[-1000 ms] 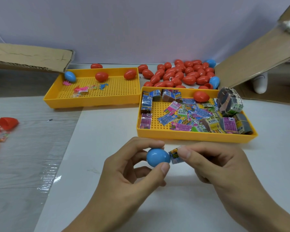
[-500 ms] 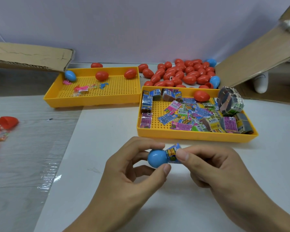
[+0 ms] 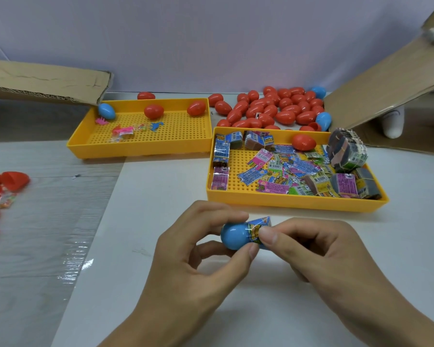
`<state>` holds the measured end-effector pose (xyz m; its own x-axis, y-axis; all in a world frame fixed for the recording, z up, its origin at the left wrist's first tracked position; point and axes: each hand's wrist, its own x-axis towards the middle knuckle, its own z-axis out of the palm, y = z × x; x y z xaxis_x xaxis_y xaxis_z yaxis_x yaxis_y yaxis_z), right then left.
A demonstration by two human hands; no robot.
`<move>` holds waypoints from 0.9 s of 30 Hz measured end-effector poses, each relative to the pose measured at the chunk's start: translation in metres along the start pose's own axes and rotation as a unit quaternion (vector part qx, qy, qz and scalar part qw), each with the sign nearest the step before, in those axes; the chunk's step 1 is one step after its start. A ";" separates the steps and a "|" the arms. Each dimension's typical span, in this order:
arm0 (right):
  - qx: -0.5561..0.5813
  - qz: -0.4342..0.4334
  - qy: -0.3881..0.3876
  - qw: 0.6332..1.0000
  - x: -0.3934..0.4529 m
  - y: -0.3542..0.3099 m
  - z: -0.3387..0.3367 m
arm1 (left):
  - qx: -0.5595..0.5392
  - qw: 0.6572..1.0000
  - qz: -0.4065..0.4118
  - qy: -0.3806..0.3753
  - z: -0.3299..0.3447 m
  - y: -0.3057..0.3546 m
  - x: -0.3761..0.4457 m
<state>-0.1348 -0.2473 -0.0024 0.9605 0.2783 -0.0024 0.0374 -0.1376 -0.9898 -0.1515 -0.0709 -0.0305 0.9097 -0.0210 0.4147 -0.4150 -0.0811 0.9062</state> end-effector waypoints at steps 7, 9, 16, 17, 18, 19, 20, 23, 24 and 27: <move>0.012 -0.039 0.018 0.999 0.000 -0.004 -0.001 | -0.002 1.000 -0.001 0.027 -0.001 0.000 0.000; -0.033 -0.065 0.023 0.997 -0.001 -0.003 -0.001 | -0.005 0.999 -0.005 0.036 -0.001 0.002 0.000; -0.094 -0.089 0.041 0.991 -0.003 -0.004 -0.003 | 0.018 0.998 -0.020 0.053 0.000 0.005 -0.001; -0.107 -0.094 0.045 0.989 -0.004 -0.004 -0.003 | 0.037 0.998 -0.012 0.052 0.000 0.005 -0.001; -0.112 -0.095 0.045 0.988 -0.004 -0.004 -0.003 | 0.058 0.997 0.002 0.050 -0.001 0.006 -0.001; -0.113 -0.092 0.040 0.988 -0.004 -0.004 -0.003 | 0.079 0.996 0.019 0.048 -0.001 0.006 -0.001; -0.112 -0.087 0.030 0.989 -0.004 -0.004 -0.004 | 0.097 0.994 0.036 0.046 -0.002 0.006 0.000; -0.037 -0.035 -0.010 0.999 -0.002 -0.006 -0.008 | 0.104 0.991 0.067 0.047 -0.004 0.006 0.000; 0.008 -0.011 -0.019 1.000 0.000 -0.006 -0.009 | 0.095 0.992 0.071 0.049 -0.004 0.005 0.000; 0.073 0.014 0.007 0.997 0.002 -0.006 -0.009 | 0.080 0.993 0.078 0.045 -0.003 0.005 -0.002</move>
<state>-0.1308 -0.2542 0.0050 0.9646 0.2622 -0.0288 -0.0283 -0.0058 -0.9996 -0.1552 -0.0681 -0.0262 0.8264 0.0433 0.5614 -0.5366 -0.2419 0.8084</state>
